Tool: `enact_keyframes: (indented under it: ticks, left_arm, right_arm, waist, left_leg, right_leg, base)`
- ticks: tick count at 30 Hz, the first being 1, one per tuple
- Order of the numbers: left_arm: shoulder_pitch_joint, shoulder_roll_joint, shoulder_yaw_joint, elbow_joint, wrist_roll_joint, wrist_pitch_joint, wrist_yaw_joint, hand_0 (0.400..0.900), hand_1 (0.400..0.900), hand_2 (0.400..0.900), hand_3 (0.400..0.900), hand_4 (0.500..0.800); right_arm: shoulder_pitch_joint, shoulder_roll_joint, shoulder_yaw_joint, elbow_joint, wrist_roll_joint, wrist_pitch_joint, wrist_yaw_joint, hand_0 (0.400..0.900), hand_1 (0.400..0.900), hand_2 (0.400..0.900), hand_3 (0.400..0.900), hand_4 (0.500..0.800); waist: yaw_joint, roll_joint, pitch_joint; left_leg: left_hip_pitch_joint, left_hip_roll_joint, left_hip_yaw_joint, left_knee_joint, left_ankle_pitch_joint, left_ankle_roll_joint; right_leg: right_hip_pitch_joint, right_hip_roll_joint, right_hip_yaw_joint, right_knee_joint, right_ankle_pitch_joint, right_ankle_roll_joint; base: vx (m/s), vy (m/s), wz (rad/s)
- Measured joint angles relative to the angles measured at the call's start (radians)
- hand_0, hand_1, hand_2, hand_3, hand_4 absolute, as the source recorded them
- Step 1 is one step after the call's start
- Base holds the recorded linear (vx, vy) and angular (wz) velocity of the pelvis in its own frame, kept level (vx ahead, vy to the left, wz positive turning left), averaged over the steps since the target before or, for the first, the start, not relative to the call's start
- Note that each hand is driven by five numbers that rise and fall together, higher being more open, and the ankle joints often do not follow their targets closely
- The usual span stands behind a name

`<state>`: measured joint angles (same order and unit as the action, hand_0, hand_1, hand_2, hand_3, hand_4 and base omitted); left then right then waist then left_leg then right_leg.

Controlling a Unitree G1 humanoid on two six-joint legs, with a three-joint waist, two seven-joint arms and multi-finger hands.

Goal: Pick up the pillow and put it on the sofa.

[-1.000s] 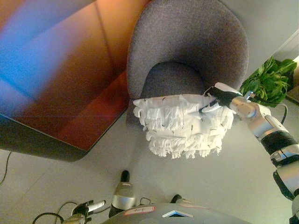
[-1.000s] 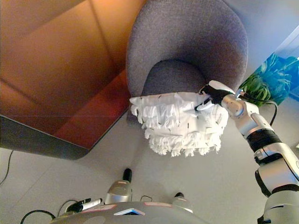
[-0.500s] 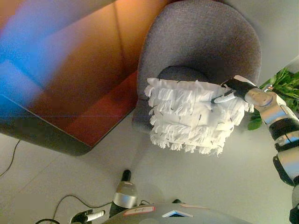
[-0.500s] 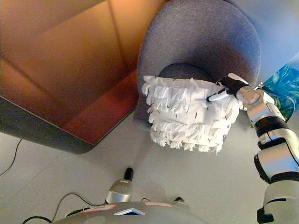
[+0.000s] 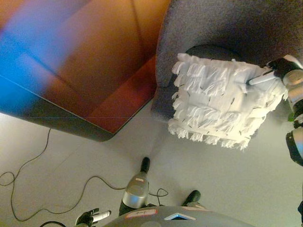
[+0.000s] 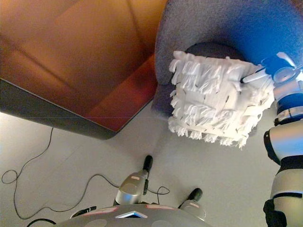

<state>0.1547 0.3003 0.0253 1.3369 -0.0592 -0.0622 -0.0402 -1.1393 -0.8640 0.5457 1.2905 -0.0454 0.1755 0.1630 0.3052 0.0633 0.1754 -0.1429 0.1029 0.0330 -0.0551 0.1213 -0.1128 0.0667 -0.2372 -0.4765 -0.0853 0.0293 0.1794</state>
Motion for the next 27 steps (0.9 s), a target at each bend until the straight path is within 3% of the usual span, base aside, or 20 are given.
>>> enact_keyframes:
  ticks: [5,13,19,23,27]
  left_arm:
    - [-0.013,-0.001,-0.002,-0.016,0.0,0.04,-0.013,0.9,0.9,0.9,0.9,0.8]
    - [-0.029,0.003,-0.011,-0.023,-0.025,0.051,-0.037,0.9,0.9,0.9,0.9,0.8]
    - [-0.045,0.003,-0.039,-0.123,-0.026,0.204,-0.012,0.9,0.9,0.9,0.9,0.8]
    - [-0.07,0.028,-0.039,-0.132,-0.036,0.268,-0.011,0.9,0.9,0.9,0.9,0.8]
    - [-0.11,0.067,-0.064,-0.134,-0.079,0.308,-0.012,0.9,0.9,0.9,0.9,0.8]
  right_arm:
    - [-0.056,0.0,0.0,0.004,0.0,0.006,-0.001,0.9,0.9,0.9,0.9,0.8]
    - [-0.097,-0.036,0.0,0.006,-0.001,0.012,-0.001,0.9,0.9,0.9,0.9,0.8]
    - [-0.166,-0.051,0.003,0.021,-0.005,0.102,0.042,0.9,0.9,0.9,0.9,0.8]
    - [-0.162,-0.065,-0.008,0.016,0.002,0.116,0.063,0.9,0.9,0.9,0.9,0.8]
    - [0.127,-0.047,-0.192,-0.105,0.08,0.072,0.035,0.9,0.9,0.9,0.9,0.8]
  waist:
    - [0.0,-0.006,0.004]
    - [-0.001,-0.029,0.018]
    - [-0.009,-0.037,0.015]
    - [-0.037,-0.087,-0.025]
    - [-0.062,-0.142,-0.089]
  left_leg:
    - [0.018,-0.002,0.004,-0.012,0.0,0.0]
    - [0.054,-0.002,0.008,-0.018,0.002,0.0]
    - [0.106,0.0,0.021,-0.024,0.002,0.0]
    - [0.114,0.003,0.034,-0.025,0.002,-0.001]
    - [0.124,0.006,0.047,-0.025,0.001,-0.002]
  right_leg:
    - [0.011,-0.002,0.001,0.0,0.0,0.0]
    - [0.04,-0.003,0.004,0.0,0.0,0.0]
    - [0.084,-0.001,0.013,0.0,0.0,0.0]
    - [0.082,-0.001,0.036,0.0,0.0,0.0]
    - [0.082,-0.001,0.056,0.0,-0.001,-0.001]
  base:
    - [0.05,0.032,-0.03]
    - [0.04,-0.014,-0.05]
    - [0.1,-0.051,-0.07]
    - [-0.05,-0.078,-0.12]
    - [-0.1,-0.072,-0.07]
